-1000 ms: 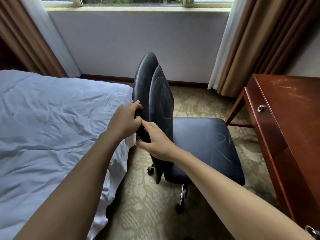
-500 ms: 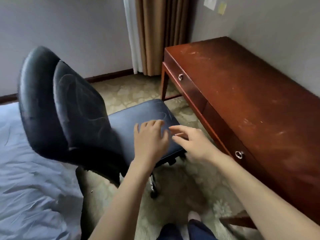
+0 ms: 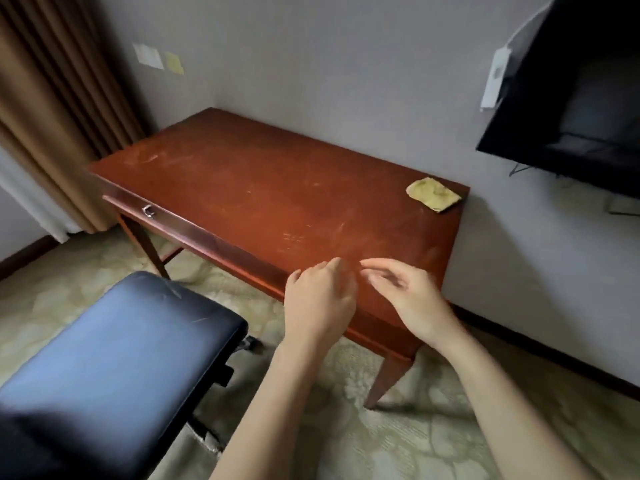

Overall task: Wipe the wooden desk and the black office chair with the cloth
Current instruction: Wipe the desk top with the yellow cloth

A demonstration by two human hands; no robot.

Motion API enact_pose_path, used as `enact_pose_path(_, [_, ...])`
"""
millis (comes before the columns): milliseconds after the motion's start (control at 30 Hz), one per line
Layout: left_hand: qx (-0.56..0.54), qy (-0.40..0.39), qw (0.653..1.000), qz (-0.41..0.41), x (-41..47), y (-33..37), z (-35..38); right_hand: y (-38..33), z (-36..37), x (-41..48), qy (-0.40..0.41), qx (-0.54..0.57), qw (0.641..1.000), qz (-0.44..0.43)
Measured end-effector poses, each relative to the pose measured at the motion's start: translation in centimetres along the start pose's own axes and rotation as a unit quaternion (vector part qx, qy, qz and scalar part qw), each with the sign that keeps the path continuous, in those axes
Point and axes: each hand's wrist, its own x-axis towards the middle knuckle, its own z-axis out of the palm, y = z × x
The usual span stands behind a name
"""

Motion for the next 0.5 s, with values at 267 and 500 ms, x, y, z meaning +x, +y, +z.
enact_pose_path(267, [-0.081,-0.062,0.995,-0.011,-0.1,11.8,8.3,6.9,-14.4,-5.7,0.101,0.037,0.994,0.016])
enact_pose_path(500, [-0.081,-0.082,0.993,-0.016,-0.8,18.9,15.3,12.8,-24.7,-8.4,0.128,0.032,0.991,0.034])
